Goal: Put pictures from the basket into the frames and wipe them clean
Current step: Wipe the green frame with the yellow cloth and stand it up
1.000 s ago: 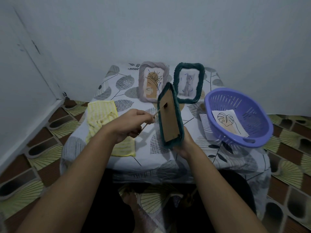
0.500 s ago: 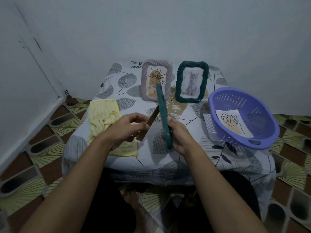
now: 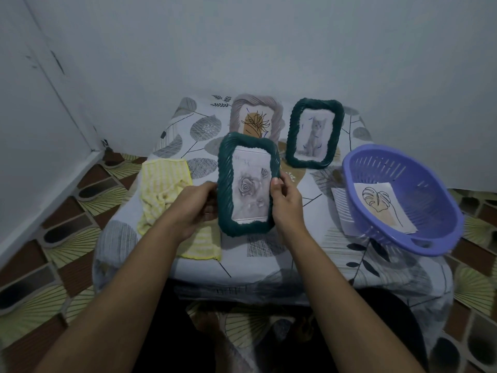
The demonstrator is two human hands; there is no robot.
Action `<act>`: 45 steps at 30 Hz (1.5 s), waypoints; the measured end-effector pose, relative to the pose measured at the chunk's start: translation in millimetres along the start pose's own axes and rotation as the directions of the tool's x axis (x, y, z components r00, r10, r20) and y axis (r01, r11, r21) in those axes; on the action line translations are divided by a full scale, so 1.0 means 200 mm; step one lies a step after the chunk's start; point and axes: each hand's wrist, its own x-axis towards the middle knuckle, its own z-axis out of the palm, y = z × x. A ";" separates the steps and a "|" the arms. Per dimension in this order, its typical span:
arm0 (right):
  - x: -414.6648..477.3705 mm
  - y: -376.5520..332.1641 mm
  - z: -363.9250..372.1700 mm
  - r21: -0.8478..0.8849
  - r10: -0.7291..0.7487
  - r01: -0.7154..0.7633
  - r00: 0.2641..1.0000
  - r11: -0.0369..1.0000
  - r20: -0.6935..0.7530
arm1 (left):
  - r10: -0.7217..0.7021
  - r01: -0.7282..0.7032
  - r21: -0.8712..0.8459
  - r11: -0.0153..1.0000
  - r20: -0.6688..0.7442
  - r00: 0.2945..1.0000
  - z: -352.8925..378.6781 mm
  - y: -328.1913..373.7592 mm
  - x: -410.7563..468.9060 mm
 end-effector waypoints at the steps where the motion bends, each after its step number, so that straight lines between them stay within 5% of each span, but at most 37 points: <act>1: 0.01 0.00 0.01 0.002 -0.044 0.044 0.999 0.999 0.002 | -0.053 0.054 -0.056 0.997 0.031 0.998 -0.01 0.01 0.02; 6: 0.05 0.00 0.09 -0.053 -0.236 0.236 0.972 0.970 0.010 | -0.114 0.141 -0.259 0.956 0.117 0.987 -0.10 0.06 0.18; 13: 0.19 0.01 0.26 -0.111 -0.314 0.315 0.949 0.943 0.023 | 0.072 -0.066 -0.274 0.960 0.012 0.997 -0.15 0.22 0.39; 25: 0.50 0.03 0.57 -0.110 -0.200 0.220 0.966 0.969 0.166 | 0.191 -0.211 -0.168 0.963 -0.125 0.974 -0.34 0.43 0.82; 45: 0.78 0.11 0.81 -0.162 -0.098 0.132 0.974 0.978 0.204 | 0.051 -0.067 -0.182 0.981 -0.088 0.995 -0.52 0.52 1.23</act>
